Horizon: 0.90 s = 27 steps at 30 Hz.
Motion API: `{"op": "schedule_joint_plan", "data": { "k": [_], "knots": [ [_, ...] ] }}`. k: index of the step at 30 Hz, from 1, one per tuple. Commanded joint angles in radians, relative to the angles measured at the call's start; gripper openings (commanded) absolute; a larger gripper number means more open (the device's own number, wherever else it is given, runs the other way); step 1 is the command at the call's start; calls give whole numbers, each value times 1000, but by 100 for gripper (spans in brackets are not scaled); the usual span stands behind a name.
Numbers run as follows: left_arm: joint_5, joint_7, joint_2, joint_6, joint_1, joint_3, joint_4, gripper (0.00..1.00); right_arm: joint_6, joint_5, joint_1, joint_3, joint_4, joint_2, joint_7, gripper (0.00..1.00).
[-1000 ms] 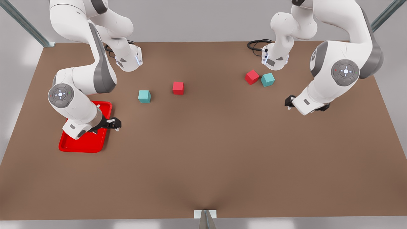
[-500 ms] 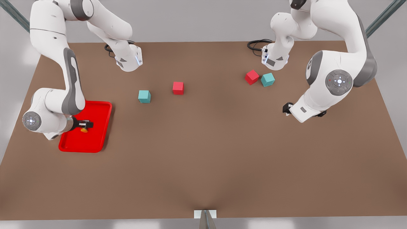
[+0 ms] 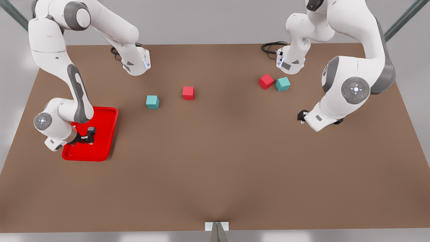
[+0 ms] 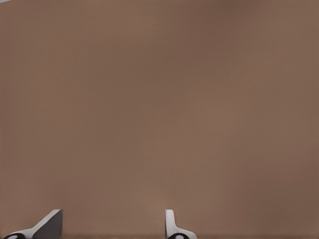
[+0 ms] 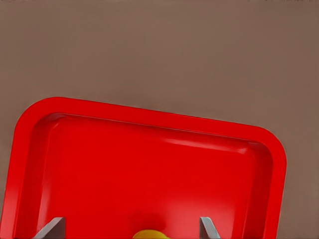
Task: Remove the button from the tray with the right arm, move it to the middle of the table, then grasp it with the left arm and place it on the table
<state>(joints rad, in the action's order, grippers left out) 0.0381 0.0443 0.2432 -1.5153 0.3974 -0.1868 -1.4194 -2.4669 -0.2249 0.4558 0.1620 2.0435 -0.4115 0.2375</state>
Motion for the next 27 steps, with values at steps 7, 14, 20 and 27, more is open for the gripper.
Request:
{"op": "schedule_joint_plan", "data": {
  "k": [7,14,20,27],
  "knots": [
    [0,8,19,1,0,0,0,100,-104,42,6,1,7,-50,275,100],
    [0,9,31,1,1,0,-1,100,-58,45,34,1,55,-44,128,100],
    [0,11,33,4,5,0,-1,100,-33,45,34,1,55,-44,25,100],
    [0,12,33,6,5,0,-1,100,49,39,75,-1,195,89,2,100]
  ]
}}
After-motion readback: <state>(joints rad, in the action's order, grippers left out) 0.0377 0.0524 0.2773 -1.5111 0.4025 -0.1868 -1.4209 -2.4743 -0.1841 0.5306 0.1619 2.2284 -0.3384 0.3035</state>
